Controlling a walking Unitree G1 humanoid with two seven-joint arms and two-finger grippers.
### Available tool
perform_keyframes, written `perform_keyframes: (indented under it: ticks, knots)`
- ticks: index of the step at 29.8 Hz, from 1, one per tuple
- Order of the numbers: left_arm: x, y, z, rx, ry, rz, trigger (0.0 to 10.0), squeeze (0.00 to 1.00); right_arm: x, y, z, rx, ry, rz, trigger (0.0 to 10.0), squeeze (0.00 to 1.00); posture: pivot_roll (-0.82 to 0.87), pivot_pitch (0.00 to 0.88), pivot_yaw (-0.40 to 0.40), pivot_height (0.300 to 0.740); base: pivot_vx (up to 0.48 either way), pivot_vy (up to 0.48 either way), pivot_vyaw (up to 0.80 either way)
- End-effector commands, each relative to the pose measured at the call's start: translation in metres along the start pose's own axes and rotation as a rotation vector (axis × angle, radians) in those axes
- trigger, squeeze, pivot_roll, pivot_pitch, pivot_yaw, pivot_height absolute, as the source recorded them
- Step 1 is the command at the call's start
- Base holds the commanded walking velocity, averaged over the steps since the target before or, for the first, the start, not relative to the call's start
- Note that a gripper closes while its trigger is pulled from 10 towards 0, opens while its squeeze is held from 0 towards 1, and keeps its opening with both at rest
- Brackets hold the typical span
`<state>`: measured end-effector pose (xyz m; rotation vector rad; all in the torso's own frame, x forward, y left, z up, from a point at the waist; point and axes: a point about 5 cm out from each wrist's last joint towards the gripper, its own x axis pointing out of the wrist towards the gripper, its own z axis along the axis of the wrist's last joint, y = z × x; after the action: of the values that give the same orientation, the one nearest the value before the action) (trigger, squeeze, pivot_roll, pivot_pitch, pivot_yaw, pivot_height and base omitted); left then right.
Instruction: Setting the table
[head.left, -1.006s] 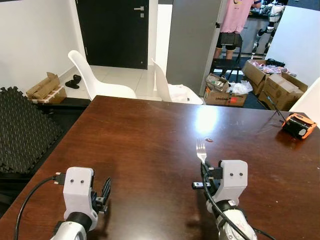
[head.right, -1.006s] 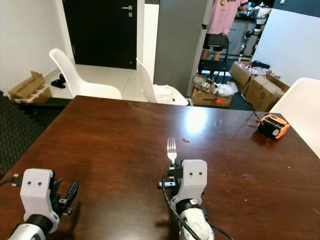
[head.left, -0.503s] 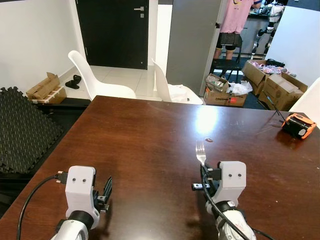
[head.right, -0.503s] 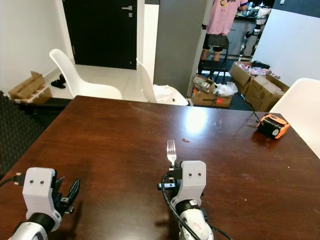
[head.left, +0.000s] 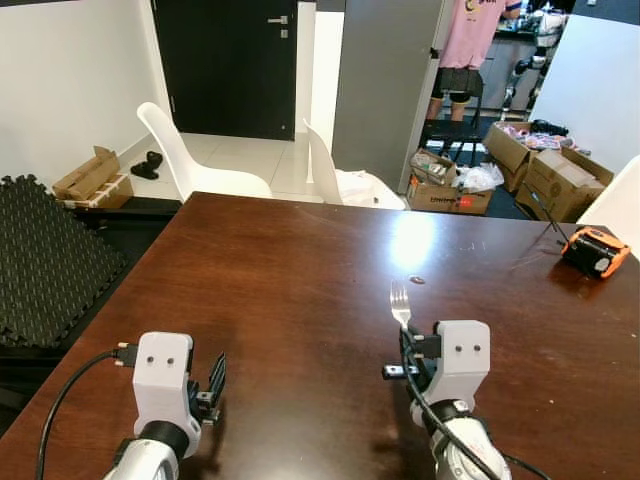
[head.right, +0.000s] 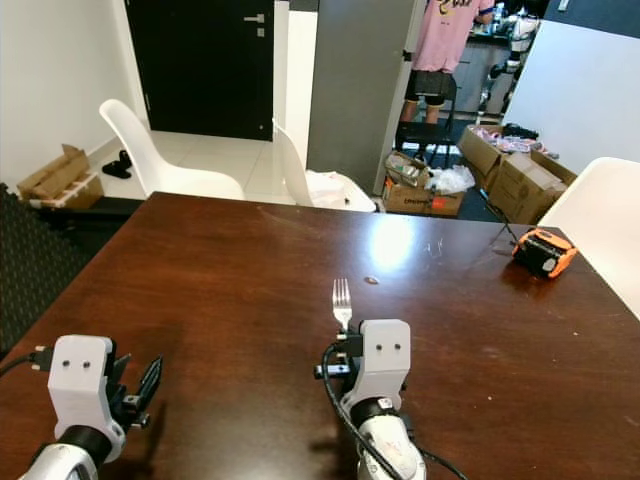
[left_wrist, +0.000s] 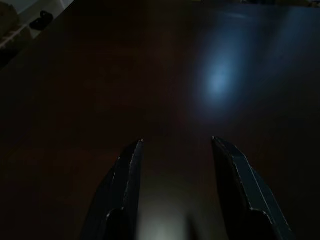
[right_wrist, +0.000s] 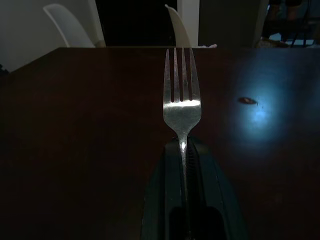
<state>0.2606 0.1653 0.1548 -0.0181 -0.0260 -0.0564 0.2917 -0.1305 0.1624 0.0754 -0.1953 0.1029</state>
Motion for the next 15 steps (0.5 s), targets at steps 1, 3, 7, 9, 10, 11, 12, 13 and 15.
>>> perform_keyframes:
  ticks: [1, 3, 7, 9, 10, 11, 12, 13, 15]
  knots:
    - [-0.0018, 0.0010, -0.0046, 0.004, 0.017, 0.011, 10.0, 0.00, -0.0018, -0.0008, -0.0049, -0.006, 0.020, 0.000, 10.0, 0.00, 0.05, 0.099, 0.040, 0.740, -0.401, 0.000, 0.00]
    - [-0.0018, 0.0011, -0.0046, 0.004, 0.017, 0.011, 10.0, 0.00, -0.0017, -0.0007, -0.0050, -0.005, 0.020, 0.000, 10.0, 0.00, 0.05, 0.100, 0.040, 0.740, -0.401, 0.000, 0.00]
    - [-0.0020, 0.0013, -0.0044, 0.005, 0.016, 0.011, 10.0, 0.00, -0.0020, -0.0006, -0.0052, -0.004, 0.020, -0.001, 10.0, 0.00, 0.05, 0.101, 0.042, 0.740, -0.400, 0.000, 0.00]
    - [-0.0020, 0.0015, -0.0044, 0.005, 0.016, 0.012, 10.0, 0.00, -0.0021, -0.0008, -0.0057, -0.005, 0.022, -0.003, 10.0, 0.00, 0.05, 0.102, 0.042, 0.740, -0.379, 0.000, 0.00]
    - [-0.0020, 0.0016, -0.0043, 0.006, 0.016, 0.012, 10.0, 0.00, -0.0022, -0.0009, -0.0058, -0.004, 0.022, -0.004, 10.0, 0.00, 0.05, 0.102, 0.043, 0.740, -0.375, 0.000, 0.00]
    - [-0.0019, 0.0017, -0.0042, 0.006, 0.016, 0.012, 10.0, 0.00, -0.0022, -0.0010, -0.0058, -0.003, 0.023, -0.005, 10.0, 0.00, 0.05, 0.103, 0.044, 0.740, -0.360, 0.000, 0.00]
    - [-0.0019, 0.0017, -0.0042, 0.006, 0.016, 0.012, 10.0, 0.00, -0.0022, -0.0010, -0.0058, -0.003, 0.023, -0.005, 10.0, 0.00, 0.05, 0.103, 0.044, 0.740, -0.360, 0.000, 0.00]
    - [-0.0018, 0.0018, -0.0042, 0.006, 0.016, 0.012, 10.0, 0.00, -0.0022, -0.0010, -0.0059, -0.002, 0.023, -0.006, 10.0, 0.00, 0.05, 0.103, 0.044, 0.740, -0.360, 0.000, 0.00]
    - [-0.0017, 0.0019, -0.0042, 0.007, 0.016, 0.012, 10.0, 0.00, -0.0022, -0.0012, -0.0061, 0.000, 0.024, -0.009, 10.0, 0.00, 0.05, 0.104, 0.045, 0.740, -0.339, 0.000, 0.00]
